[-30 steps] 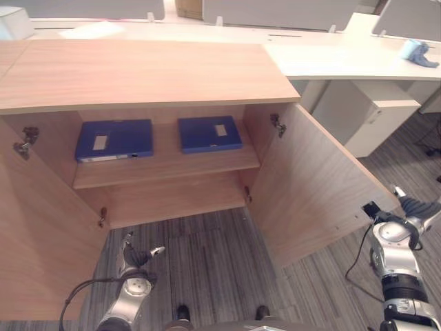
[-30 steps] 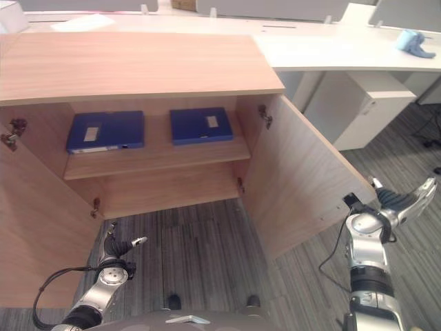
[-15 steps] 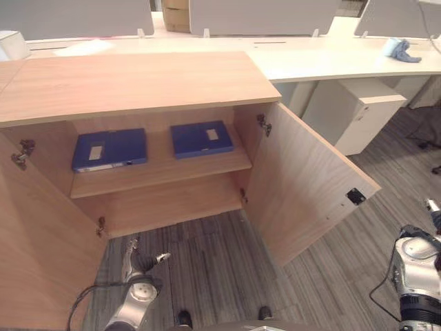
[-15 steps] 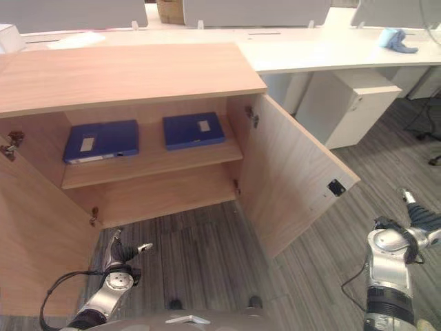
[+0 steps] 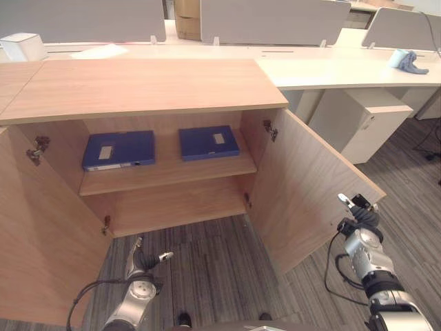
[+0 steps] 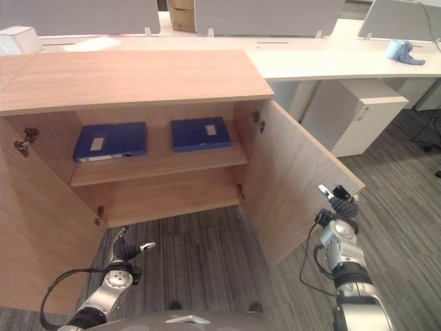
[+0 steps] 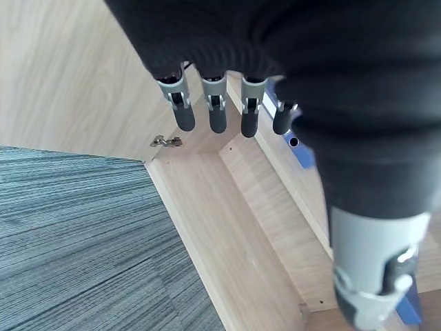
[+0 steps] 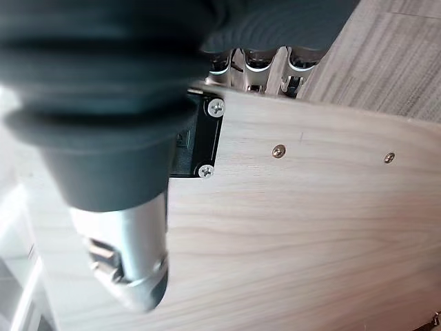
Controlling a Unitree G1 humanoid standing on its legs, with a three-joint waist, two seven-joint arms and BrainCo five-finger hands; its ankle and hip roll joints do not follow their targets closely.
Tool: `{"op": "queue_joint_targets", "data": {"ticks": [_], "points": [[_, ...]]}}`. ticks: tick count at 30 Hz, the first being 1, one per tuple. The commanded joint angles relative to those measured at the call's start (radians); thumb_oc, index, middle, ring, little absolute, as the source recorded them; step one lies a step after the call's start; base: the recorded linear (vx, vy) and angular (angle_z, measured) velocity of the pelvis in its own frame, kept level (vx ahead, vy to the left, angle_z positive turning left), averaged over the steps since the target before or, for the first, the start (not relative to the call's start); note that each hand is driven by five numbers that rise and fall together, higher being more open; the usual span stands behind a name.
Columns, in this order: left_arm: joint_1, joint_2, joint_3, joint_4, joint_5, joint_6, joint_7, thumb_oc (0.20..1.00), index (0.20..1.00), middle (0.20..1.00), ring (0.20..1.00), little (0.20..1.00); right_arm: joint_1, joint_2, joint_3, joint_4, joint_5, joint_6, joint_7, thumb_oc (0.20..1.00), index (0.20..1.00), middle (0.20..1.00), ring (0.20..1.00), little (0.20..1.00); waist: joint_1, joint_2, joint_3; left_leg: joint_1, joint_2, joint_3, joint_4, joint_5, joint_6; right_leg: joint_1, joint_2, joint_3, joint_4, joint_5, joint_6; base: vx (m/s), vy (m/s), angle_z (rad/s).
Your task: Put the empty folder in the office cabinet
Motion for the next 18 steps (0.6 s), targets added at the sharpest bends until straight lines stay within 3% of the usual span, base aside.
{"op": "queue_joint_targets", "data": {"ticks": [1, 8, 14, 18], "points": [[-0.058, 0.031, -0.038, -0.015, -0.024, -0.063, -0.033, 1.0, 1.0, 1.0, 1.0, 1.0, -0.185, -0.031, 0.125, -0.026, 0.047, -0.035, 0.188, 1.0, 1.0, 1.0, 1.0, 1.0, 0.065, 0.028, 0.025, 0.018, -0.048, -0.016, 0.004, -0.184, 0.045, -0.036, -0.04, -0.008, 0.113, 0.023, 0.051, 0.0, 0.0, 0.0], [-0.063, 0.032, -0.079, -0.016, -0.028, -0.079, -0.068, 1.0, 1.0, 1.0, 1.0, 1.0, -0.276, -0.009, 0.311, -0.065, 0.004, 0.013, 0.305, 1.0, 1.0, 1.0, 1.0, 1.0, 0.09, 0.037, 0.028, 0.011, -0.051, -0.035, 0.004, -0.17, 0.041, -0.037, -0.047, -0.029, 0.125, 0.021, 0.048, 0.0, -0.001, -0.03], [-0.085, 0.033, -0.111, -0.05, -0.002, -0.091, -0.104, 1.0, 1.0, 1.0, 1.0, 1.0, -0.285, -0.024, 0.671, -0.353, -0.036, 0.124, 0.59, 1.0, 1.0, 1.0, 1.0, 1.0, 0.102, 0.039, 0.039, -0.001, -0.051, -0.06, 0.004, -0.153, 0.036, -0.047, -0.053, -0.043, 0.143, 0.019, 0.043, -0.01, -0.004, -0.06], [-0.093, 0.032, -0.121, -0.078, 0.012, -0.09, -0.115, 1.0, 1.0, 1.0, 1.0, 1.0, -0.257, -0.007, 0.767, -0.418, -0.025, 0.156, 0.651, 1.0, 1.0, 1.0, 1.0, 1.0, 0.107, 0.038, 0.043, -0.004, -0.05, -0.07, 0.004, -0.152, 0.037, -0.05, -0.056, -0.048, 0.15, 0.013, 0.042, 0.0, -0.007, 0.25]]}}
